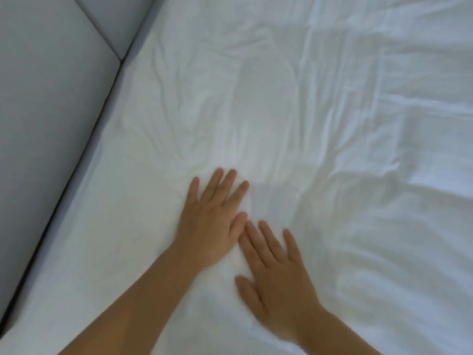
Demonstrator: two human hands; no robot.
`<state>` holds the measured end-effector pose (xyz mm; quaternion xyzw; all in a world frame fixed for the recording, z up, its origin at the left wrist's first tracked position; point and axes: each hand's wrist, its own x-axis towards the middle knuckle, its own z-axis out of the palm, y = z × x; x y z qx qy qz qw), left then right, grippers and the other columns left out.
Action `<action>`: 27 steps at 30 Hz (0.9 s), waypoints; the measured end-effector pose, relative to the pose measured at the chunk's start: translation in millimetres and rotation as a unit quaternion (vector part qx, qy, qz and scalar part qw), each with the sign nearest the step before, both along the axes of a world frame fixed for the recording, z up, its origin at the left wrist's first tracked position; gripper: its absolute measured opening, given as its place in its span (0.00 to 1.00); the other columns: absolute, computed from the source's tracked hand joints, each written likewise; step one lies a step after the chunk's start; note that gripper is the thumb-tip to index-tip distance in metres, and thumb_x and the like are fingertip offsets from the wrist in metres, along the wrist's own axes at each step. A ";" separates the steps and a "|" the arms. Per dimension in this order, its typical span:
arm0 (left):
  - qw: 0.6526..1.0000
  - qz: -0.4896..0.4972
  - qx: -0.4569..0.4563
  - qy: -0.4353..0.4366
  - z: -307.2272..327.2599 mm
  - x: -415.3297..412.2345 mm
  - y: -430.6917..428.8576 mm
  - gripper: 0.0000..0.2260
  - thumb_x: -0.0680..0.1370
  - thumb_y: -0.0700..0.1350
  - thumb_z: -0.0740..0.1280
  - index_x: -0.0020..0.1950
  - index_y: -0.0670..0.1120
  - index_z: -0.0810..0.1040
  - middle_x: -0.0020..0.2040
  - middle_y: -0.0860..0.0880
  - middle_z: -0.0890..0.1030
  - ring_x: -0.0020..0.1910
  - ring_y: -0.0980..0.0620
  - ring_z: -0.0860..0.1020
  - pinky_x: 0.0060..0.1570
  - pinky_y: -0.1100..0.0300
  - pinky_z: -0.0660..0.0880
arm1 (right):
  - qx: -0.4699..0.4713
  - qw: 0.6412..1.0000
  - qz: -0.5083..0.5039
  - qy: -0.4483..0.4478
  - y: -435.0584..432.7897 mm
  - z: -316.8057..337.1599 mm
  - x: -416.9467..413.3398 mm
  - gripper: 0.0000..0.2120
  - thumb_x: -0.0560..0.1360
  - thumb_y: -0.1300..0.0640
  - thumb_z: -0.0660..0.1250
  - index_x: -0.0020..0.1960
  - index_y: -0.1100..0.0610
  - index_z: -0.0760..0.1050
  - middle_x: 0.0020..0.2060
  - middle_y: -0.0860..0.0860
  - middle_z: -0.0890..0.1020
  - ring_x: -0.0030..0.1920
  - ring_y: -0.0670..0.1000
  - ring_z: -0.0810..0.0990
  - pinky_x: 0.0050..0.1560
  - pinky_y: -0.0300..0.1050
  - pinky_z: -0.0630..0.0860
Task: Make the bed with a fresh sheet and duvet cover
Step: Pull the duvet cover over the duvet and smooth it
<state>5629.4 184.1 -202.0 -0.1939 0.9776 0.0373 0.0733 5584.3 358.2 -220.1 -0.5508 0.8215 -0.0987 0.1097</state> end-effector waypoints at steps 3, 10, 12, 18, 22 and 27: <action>0.980 0.188 -0.033 -0.063 -5.6 64.7 -43.7 0.31 0.78 0.62 0.46 0.77 0.46 0.56 0.76 0.42 0.58 0.75 0.43 0.57 0.71 0.50 0.45 | 0.035 0.984 0.171 -0.024 48.4 6.2 28.3 0.27 0.79 0.43 0.43 0.71 0.54 0.64 0.71 0.51 0.69 0.72 0.52 0.64 0.69 0.56 0.58; 0.964 0.267 0.003 0.012 29.6 130.2 -36.1 0.26 0.82 0.51 0.51 0.77 0.40 0.54 0.77 0.41 0.55 0.76 0.43 0.54 0.72 0.47 0.51 | 0.002 0.994 -0.080 -0.072 15.2 33.7 0.1 0.33 0.76 0.39 0.46 0.75 0.56 0.58 0.75 0.54 0.59 0.75 0.52 0.52 0.73 0.52 0.47; 0.990 0.136 0.008 0.030 20.1 153.5 11.3 0.26 0.79 0.52 0.53 0.74 0.43 0.62 0.74 0.42 0.64 0.73 0.42 0.62 0.70 0.48 0.53 | 0.045 0.988 -0.135 -0.052 -3.0 23.2 20.5 0.36 0.75 0.39 0.43 0.76 0.59 0.57 0.76 0.55 0.58 0.76 0.55 0.53 0.72 0.53 0.44; 0.920 0.389 0.013 -0.049 -3.3 287.7 45.3 0.28 0.80 0.54 0.48 0.76 0.39 0.56 0.75 0.39 0.59 0.74 0.39 0.58 0.71 0.45 0.52 | 0.019 0.994 0.069 -0.077 44.3 9.1 195.1 0.31 0.74 0.45 0.55 0.72 0.59 0.61 0.72 0.56 0.66 0.72 0.55 0.60 0.69 0.55 0.55; 0.872 0.488 0.035 -0.022 29.7 292.9 62.0 0.26 0.82 0.49 0.52 0.77 0.39 0.50 0.77 0.41 0.53 0.76 0.42 0.50 0.73 0.46 0.49 | 0.015 0.966 0.206 -0.154 98.0 35.6 228.9 0.29 0.74 0.46 0.56 0.72 0.57 0.62 0.72 0.52 0.63 0.72 0.54 0.63 0.70 0.50 0.56; 0.981 0.150 0.063 0.106 29.1 221.4 185.1 0.26 0.76 0.52 0.55 0.73 0.43 0.66 0.72 0.42 0.67 0.72 0.42 0.65 0.69 0.44 0.54 | 0.011 0.979 -0.191 -0.073 127.4 33.2 86.5 0.33 0.72 0.47 0.55 0.70 0.68 0.63 0.70 0.66 0.65 0.71 0.66 0.61 0.71 0.58 0.55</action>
